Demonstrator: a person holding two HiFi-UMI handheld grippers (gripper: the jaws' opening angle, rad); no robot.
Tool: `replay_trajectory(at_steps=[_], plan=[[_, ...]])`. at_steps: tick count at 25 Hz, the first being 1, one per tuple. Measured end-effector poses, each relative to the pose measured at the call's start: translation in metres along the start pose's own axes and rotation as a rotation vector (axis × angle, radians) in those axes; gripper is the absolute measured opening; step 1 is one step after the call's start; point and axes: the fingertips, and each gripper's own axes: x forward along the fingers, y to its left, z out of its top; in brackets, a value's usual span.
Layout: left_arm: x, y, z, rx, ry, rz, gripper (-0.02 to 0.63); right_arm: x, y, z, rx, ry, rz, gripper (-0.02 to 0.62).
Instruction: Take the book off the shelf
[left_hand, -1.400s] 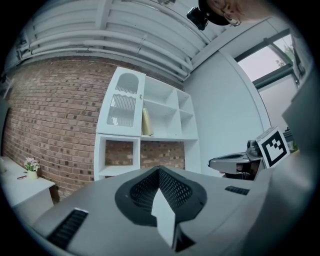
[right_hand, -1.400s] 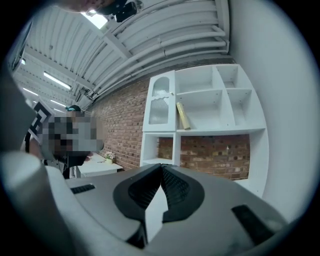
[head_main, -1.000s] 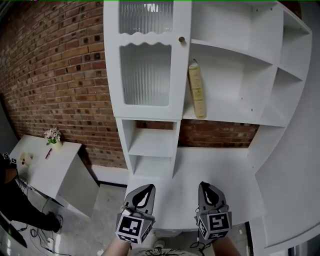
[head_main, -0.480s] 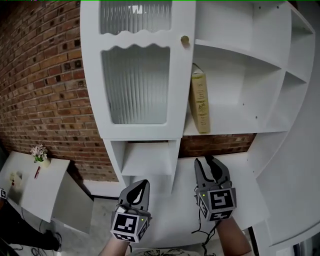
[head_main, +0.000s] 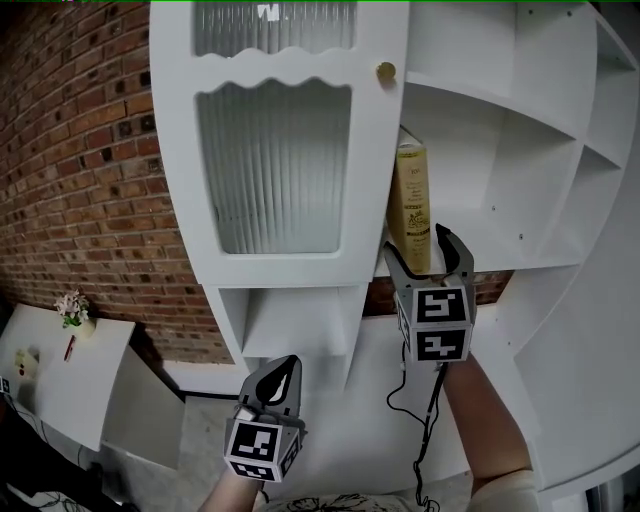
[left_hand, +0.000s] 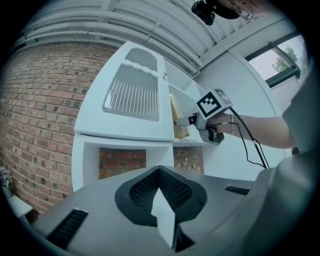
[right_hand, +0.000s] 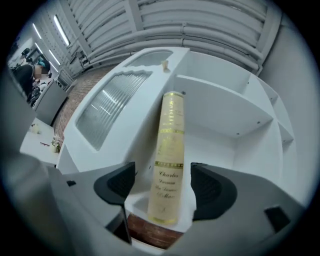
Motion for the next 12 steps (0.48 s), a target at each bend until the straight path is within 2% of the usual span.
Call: replay_trajectory(at_steps=[6, 12], plan=[[0.005, 0.009, -0.003, 0.001, 0.007, 0.013, 0.003, 0.043, -0.007, 0.005, 0.029, 0.070, 0.022, 0.336], [0.007, 0.015, -0.006, 0.000, 0.018, 0.014, 0.003, 0.067, -0.014, 0.015, -0.001, 0.098, 0.009, 0.311]])
